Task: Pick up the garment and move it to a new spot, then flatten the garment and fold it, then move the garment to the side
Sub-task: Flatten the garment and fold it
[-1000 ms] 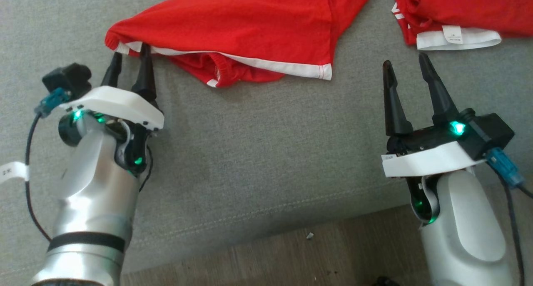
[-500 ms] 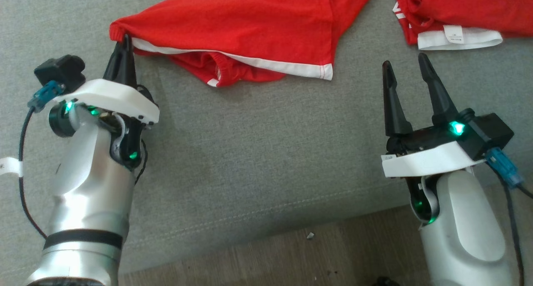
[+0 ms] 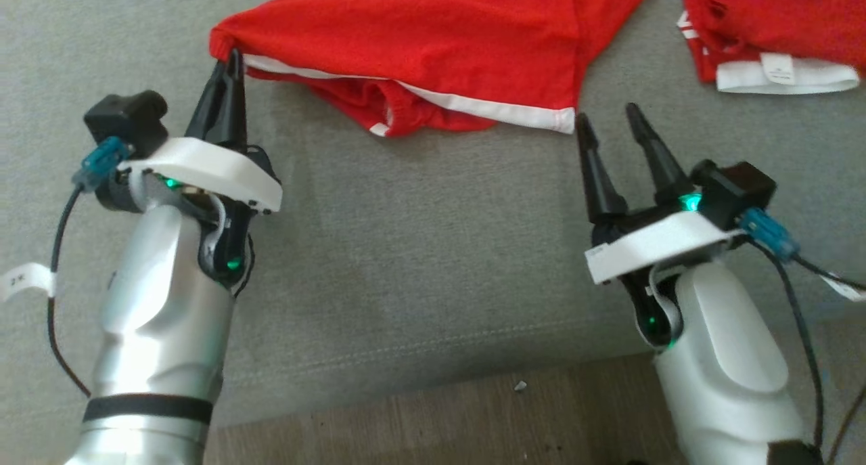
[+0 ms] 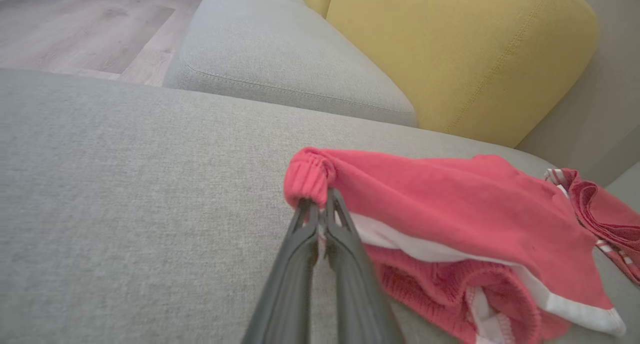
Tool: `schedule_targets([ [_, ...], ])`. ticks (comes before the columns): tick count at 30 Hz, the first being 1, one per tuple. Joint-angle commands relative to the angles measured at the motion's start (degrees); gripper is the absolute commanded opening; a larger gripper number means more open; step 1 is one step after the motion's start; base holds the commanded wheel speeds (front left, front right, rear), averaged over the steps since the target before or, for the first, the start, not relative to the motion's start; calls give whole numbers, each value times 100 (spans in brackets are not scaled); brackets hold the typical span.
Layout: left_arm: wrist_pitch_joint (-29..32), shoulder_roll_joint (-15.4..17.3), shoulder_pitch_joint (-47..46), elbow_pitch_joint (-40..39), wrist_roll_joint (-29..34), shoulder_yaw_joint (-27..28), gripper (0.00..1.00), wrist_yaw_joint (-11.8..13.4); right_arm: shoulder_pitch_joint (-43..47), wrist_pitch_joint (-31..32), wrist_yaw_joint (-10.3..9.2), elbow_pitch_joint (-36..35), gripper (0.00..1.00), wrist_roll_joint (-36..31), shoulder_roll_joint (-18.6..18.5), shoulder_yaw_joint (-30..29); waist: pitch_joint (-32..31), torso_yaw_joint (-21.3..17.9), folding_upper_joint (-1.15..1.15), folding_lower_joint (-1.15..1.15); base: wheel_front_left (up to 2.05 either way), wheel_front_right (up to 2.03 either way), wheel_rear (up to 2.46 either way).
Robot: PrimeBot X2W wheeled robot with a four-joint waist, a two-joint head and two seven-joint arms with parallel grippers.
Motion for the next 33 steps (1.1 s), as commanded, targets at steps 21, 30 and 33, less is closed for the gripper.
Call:
schedule_targets([
  [21,-71,-55,215,-791,220,-160,0,-1,-1033,181,20,1863,100,210,45,334,101,417,0,0,0,0,0],
  [30,-71,-58,192,-755,273,-132,0,4,-1182,46,20,2210,0,447,45,619,71,349,0,0,0,0,0],
  [33,-71,-55,197,-750,290,-115,0,13,-1233,-31,20,2283,0,398,25,601,23,333,0,0,0,0,0],
])
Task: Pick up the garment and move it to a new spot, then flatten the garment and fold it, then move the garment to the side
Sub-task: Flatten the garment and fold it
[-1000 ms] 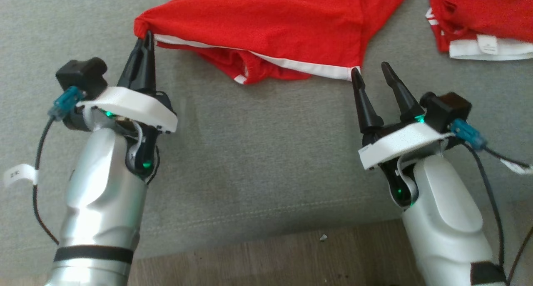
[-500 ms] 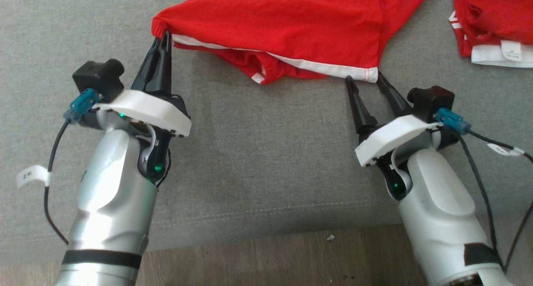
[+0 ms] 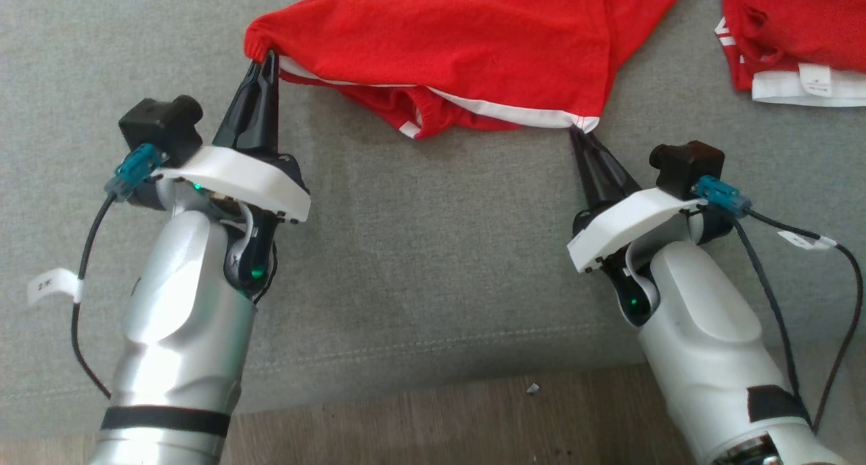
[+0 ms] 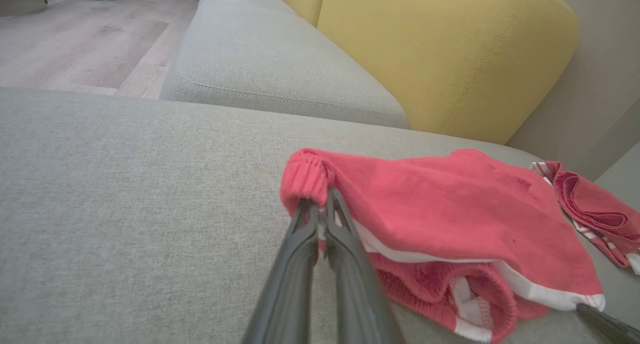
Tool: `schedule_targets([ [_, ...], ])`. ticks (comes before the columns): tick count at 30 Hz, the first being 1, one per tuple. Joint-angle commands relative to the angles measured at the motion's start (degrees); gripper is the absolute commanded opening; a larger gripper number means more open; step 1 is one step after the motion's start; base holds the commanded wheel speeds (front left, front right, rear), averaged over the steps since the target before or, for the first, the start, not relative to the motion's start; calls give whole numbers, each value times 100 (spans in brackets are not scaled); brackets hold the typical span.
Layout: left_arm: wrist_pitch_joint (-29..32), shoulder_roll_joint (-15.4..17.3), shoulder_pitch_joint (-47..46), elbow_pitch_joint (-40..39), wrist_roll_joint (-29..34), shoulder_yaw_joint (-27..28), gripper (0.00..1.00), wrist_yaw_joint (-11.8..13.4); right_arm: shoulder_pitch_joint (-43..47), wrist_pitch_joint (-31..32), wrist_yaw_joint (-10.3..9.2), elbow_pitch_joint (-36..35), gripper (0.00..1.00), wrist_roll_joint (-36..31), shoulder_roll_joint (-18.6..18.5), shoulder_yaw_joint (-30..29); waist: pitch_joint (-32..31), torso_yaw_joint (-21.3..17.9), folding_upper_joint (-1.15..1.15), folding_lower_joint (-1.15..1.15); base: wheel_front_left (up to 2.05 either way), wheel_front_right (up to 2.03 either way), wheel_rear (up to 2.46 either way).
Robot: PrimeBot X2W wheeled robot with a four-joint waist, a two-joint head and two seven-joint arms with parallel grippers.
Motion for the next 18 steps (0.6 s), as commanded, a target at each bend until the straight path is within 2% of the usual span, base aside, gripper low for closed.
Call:
schedule_targets([
  [1,-71,104,-69,-184,68,166,0,13,-80,-93,20,-122,0,-54,30,125,-30,-8,0,0,0,0,0],
  [9,-55,255,-23,-212,162,8,0,-7,-194,-333,20,-864,0,-297,-495,167,-373,-28,0,0,0,0,0],
  [15,152,593,-53,-519,199,-332,0,-33,-473,-334,20,-1963,0,-395,-1110,262,-855,-40,0,0,0,0,0],
  [18,315,785,-85,-864,166,-486,0,-39,-648,-114,20,-2477,0,-345,-1397,299,-1123,-32,0,0,0,0,0],
])
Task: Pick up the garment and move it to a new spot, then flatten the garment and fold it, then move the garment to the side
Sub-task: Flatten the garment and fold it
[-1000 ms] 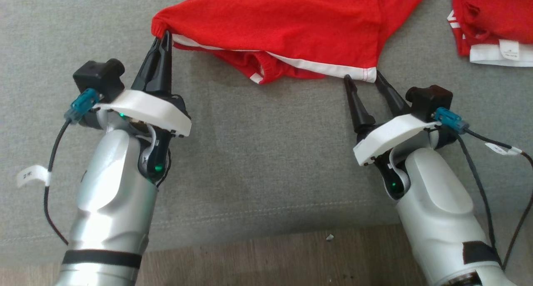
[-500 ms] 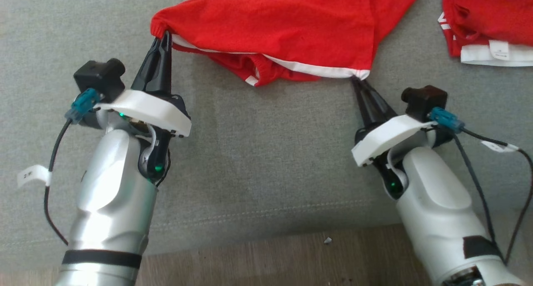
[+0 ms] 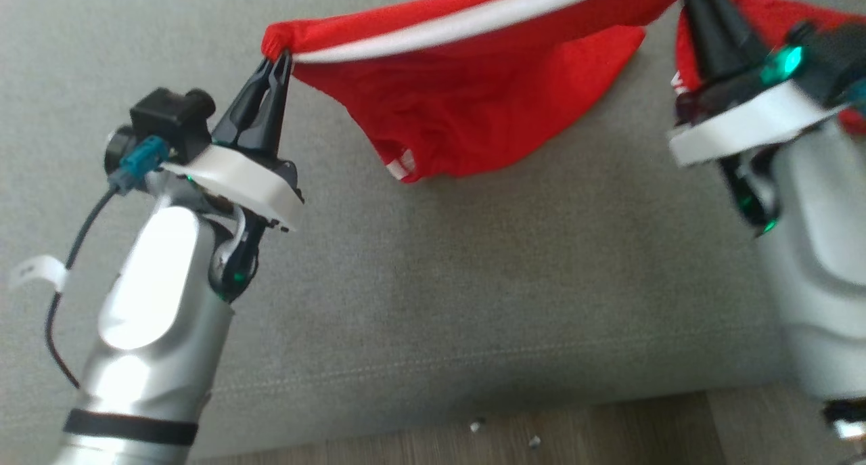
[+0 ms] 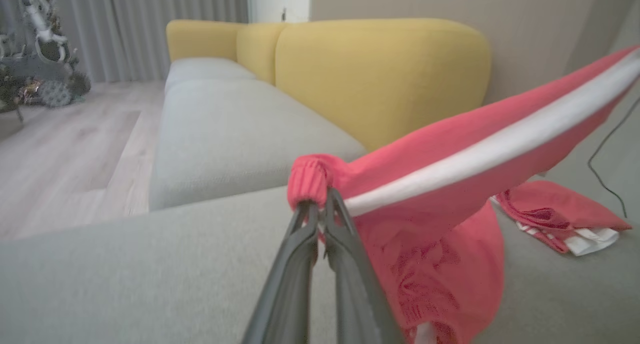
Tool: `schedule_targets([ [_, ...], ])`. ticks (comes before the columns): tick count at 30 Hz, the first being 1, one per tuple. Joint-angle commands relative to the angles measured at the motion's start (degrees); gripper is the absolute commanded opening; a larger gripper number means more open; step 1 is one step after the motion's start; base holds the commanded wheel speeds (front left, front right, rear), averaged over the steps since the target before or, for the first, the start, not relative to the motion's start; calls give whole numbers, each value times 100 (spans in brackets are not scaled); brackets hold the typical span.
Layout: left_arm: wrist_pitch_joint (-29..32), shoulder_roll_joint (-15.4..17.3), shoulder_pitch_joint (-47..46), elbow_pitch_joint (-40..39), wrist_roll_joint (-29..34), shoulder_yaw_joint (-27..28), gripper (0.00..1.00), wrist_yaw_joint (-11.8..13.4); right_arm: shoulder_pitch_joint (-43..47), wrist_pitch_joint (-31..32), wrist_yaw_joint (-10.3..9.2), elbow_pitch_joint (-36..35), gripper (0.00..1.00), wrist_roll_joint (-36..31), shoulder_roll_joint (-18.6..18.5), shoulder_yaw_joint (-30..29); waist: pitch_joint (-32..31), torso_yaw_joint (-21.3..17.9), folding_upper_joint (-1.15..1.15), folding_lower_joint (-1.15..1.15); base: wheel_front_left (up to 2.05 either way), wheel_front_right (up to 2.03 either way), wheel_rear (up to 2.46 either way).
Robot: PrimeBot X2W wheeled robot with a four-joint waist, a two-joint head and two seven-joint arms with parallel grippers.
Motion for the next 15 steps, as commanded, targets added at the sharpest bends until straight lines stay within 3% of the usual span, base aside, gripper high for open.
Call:
schedule_targets([
  [1,91,280,-172,-399,-4,112,0,-30,-196,127,19,-402,0,23,-136,70,-305,7,0,0,0,0,0],
  [9,824,809,-130,-1679,-178,-147,0,-34,-379,1066,19,-1493,0,289,-721,153,-969,19,0,0,0,0,0],
  [15,1474,1232,303,-2642,-365,-95,0,-29,-281,2212,19,-2225,0,765,-1273,482,-1327,-45,0,0,0,0,0],
])
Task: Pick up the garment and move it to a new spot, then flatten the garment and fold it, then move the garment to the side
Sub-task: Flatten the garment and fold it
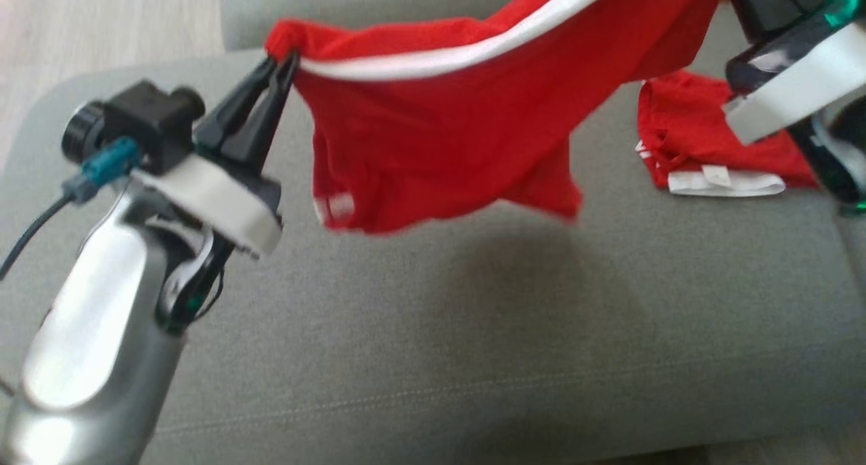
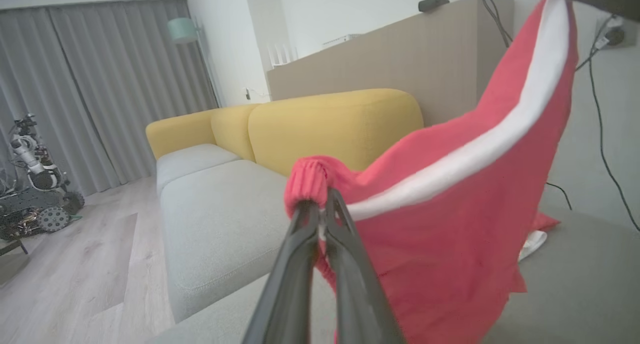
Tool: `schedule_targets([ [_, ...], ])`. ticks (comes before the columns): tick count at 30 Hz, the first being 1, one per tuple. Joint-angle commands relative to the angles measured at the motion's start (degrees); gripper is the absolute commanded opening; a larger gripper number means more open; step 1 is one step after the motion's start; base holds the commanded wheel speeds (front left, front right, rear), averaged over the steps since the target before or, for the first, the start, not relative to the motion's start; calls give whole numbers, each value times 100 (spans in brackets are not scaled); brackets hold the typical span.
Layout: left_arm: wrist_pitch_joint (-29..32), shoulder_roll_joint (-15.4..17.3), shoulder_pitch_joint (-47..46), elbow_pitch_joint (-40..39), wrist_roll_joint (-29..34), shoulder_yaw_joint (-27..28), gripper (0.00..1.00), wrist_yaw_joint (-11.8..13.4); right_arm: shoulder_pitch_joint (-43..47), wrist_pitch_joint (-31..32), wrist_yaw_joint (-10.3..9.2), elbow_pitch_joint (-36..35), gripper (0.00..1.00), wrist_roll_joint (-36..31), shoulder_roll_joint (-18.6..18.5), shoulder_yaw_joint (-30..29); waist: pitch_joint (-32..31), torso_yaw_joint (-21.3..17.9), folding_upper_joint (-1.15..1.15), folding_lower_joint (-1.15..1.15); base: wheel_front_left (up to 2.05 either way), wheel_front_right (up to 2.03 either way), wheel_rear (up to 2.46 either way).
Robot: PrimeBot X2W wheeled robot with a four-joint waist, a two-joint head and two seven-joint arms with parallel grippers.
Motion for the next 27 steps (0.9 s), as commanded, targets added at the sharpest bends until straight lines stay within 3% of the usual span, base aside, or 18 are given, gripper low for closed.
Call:
schedule_targets([
  [1,195,304,-98,-438,-94,279,0,12,-21,307,19,-416,0,188,-216,41,-132,-42,-1,0,0,0,0],
  [10,1334,743,213,-1598,-663,562,0,118,16,1840,19,-1456,0,1118,-779,-264,134,-12,-1,0,0,0,0],
  [15,1814,594,-649,-1448,-1083,650,0,121,-777,2095,19,-1258,0,1456,-693,-149,947,105,-1,0,0,0,0],
  [20,1860,572,-2000,-837,-966,625,0,82,-2032,1731,19,-743,0,1144,-692,325,1782,226,-1,0,0,0,0],
  [24,1405,520,-3417,122,-538,560,0,57,-3355,769,19,338,0,673,-318,483,2353,306,-1,0,0,0,0],
  [27,700,482,-4325,790,-32,526,0,102,-4128,-129,19,1159,0,221,19,384,2628,375,-1,0,0,0,0],
])
